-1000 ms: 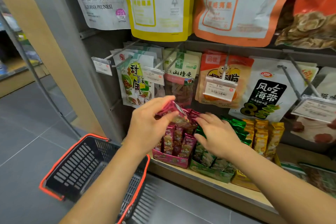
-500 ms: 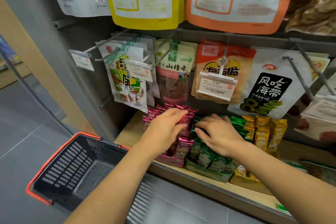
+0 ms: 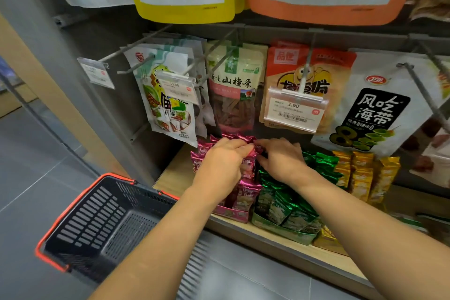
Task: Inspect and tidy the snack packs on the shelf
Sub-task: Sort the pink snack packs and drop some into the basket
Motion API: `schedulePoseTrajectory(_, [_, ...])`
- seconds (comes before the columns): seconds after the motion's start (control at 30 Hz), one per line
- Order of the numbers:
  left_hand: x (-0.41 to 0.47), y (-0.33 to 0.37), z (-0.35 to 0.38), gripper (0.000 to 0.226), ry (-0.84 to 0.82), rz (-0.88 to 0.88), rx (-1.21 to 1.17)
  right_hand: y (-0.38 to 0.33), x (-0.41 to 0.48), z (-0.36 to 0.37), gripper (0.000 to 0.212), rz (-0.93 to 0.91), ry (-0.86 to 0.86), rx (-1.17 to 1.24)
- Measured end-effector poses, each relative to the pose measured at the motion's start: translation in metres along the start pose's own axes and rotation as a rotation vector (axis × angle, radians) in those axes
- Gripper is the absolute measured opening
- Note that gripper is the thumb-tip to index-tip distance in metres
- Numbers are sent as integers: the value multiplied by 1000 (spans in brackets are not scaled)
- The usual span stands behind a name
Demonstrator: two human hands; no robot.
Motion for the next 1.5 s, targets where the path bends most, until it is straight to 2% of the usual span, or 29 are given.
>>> schedulePoseTrajectory(0.2, [-2,-1,-2,56,32,77,93,-6,3,6,26,64,6,-115])
schedulePoseTrajectory(0.33, [-5,-2,13,48,-15,98,130,-6,4,7,18,80,34,-83])
schedulePoseTrajectory(0.43, [-11,-10,33,42,-193,-29,19,-6,-2,8,14,16,87,-46])
schedulePoseTrajectory(0.57, [-14,-13,40,45,-240,-118,-208,-5,-10,2,14,-21,212,111])
schedulePoseTrajectory(0.77, [-18,-11,50,42,-238,-31,280,-26,-26,-29,8,-34,457,267])
schedulePoseTrajectory(0.83, [-18,-8,49,52,-296,-16,321,-33,-40,-36,7,-72,493,299])
schedulePoseTrajectory(0.9, [-17,-9,46,57,-340,-33,295,-38,-65,-40,15,-147,545,354])
schedulePoseTrajectory(0.97, [-18,-11,44,56,-379,-88,169,-40,-91,-44,26,-202,562,345])
schedulePoseTrajectory(1.03, [-19,-12,38,49,-370,-134,21,-43,-113,-52,23,-265,566,263])
schedulePoseTrajectory(1.13, [-24,-11,22,42,-271,-165,-87,-48,-136,-73,30,-387,593,68])
schedulePoseTrajectory(1.23, [-29,-1,-5,41,-218,-241,-190,-54,-163,-95,35,-473,713,-56])
schedulePoseTrajectory(1.33, [-38,16,-45,52,-356,-245,-513,-63,-187,-111,21,-524,837,-35])
schedulePoseTrajectory(1.4, [-51,31,-74,59,-521,-143,-795,-73,-195,-117,15,-558,862,56])
schedulePoseTrajectory(1.47, [-67,49,-97,57,-652,-37,-923,-84,-197,-119,11,-570,850,214])
schedulePoseTrajectory(1.5, [-73,56,-103,51,-654,-7,-942,-88,-197,-119,11,-549,836,296])
Point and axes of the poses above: each hand's wrist, its own x-axis towards the middle knuckle, its own z-axis out of the palm, y = z × x, the point moved 3 cm from there along x, towards the middle knuckle, and after that the axes turned 12 degrees about -z, right-handed, at the moved point
